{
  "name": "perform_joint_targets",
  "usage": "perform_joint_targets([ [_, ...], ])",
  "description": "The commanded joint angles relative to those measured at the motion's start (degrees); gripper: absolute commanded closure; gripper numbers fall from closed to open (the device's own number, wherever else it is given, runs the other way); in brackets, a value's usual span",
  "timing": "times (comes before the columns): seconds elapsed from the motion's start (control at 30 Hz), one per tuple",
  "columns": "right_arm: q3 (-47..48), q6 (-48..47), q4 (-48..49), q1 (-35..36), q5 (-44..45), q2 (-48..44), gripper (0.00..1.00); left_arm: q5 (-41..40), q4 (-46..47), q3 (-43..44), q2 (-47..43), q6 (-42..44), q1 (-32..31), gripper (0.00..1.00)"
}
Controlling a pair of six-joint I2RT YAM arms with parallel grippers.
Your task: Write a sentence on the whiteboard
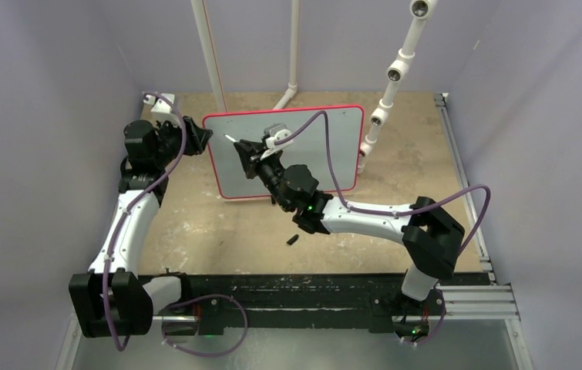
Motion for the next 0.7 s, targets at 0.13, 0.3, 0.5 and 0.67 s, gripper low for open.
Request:
perform_joint_targets([
  [0.13,3.2,-2.7,4.9,0.2,3.8,1.7,1.0,6.8,4.7,-0.6,2.2,-2.8,1.1,0.65],
  [0.3,4.0,-3.2,5.5,0.2,4.3,3.0,1.0,8.1,5.8,-0.9,2.7,-3.4,1.2,0.69],
  [0.5,4.1,-3.6,7.3,0.1,5.5,4.2,1.0,8.4,5.9,-0.9,2.9,-3.4,1.3,0.72],
  [0.67,4.5,-3.8,8.9,0.1,5.9,5.0,1.0,8.6,6.1,-1.0,3.2,-3.5,1.2,0.75],
])
